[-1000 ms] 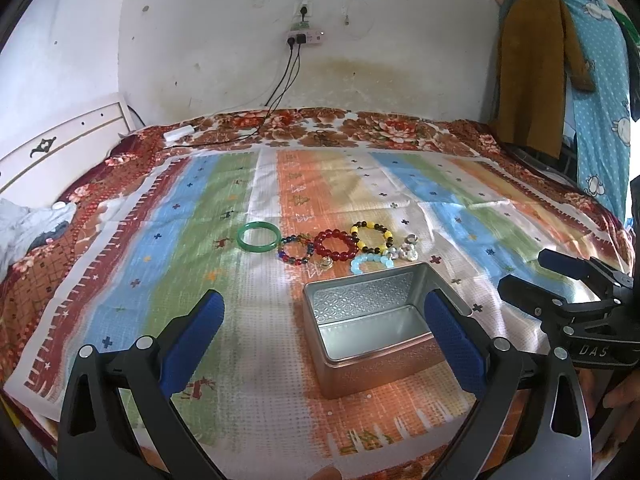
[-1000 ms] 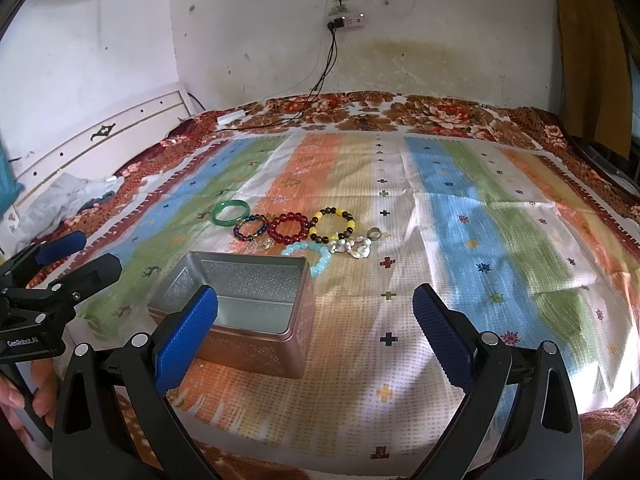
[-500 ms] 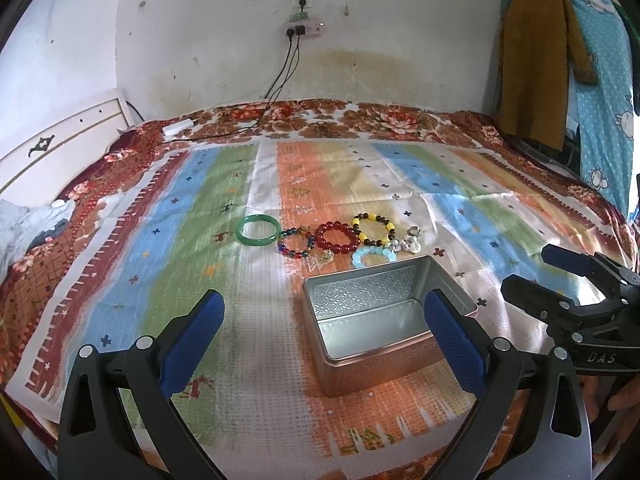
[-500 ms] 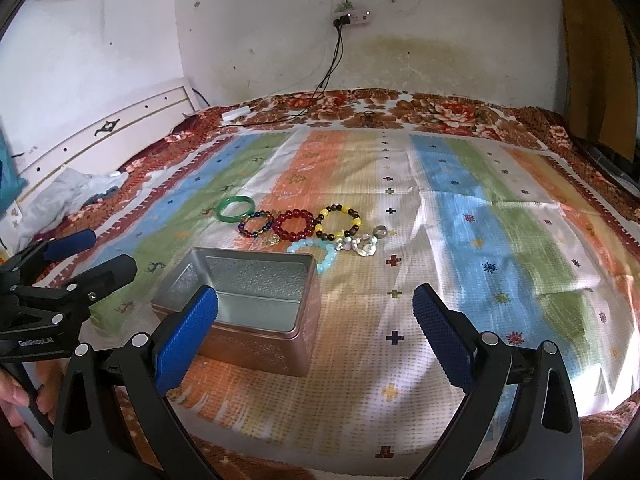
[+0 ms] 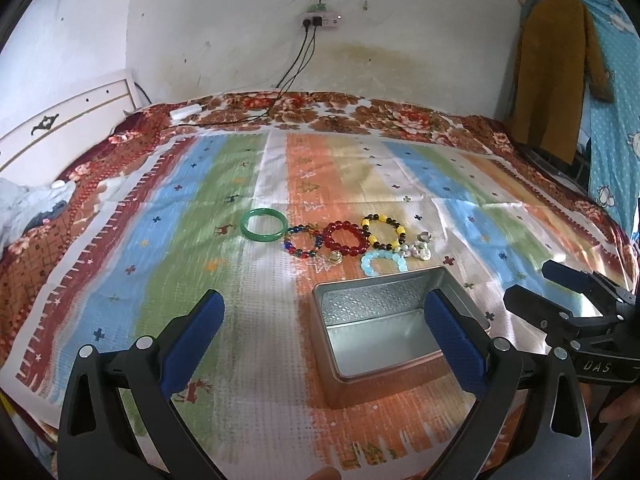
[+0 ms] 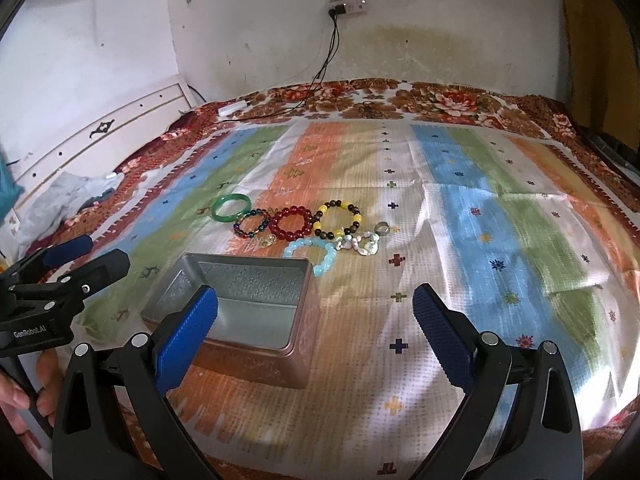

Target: Organize jewelry

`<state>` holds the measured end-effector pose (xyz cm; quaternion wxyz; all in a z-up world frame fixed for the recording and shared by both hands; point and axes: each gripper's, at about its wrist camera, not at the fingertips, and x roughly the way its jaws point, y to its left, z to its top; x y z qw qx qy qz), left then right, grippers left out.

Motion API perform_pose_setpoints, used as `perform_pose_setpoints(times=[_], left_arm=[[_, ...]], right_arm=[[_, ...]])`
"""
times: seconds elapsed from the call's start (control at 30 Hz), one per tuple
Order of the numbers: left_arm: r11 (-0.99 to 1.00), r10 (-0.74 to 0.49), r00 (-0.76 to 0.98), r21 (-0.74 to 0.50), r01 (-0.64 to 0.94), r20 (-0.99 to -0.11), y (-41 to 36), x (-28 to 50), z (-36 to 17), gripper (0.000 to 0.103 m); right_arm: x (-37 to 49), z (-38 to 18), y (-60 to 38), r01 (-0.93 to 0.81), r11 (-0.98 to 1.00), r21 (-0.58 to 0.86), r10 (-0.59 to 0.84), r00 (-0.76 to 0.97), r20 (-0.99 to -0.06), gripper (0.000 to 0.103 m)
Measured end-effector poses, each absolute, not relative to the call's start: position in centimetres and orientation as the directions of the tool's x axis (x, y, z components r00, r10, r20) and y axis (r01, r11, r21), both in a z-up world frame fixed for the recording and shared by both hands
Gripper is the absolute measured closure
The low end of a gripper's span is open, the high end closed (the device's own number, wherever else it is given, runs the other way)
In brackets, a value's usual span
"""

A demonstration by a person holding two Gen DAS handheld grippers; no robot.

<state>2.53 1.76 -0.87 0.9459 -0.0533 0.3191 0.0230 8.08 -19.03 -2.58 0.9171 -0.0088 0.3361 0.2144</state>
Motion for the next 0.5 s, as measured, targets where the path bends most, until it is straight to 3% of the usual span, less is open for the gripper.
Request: perform_pose_setpoints(times=[0.5], left_arm=[[0.994, 0.017, 0.802, -0.080, -0.081, -0.598, 2.4, 5.6, -0.7, 0.006]], right_arm=[[10.8, -1.9, -18.4, -0.398, 0.907, 0.138, 0.393, 0.679, -0.620, 0.004]])
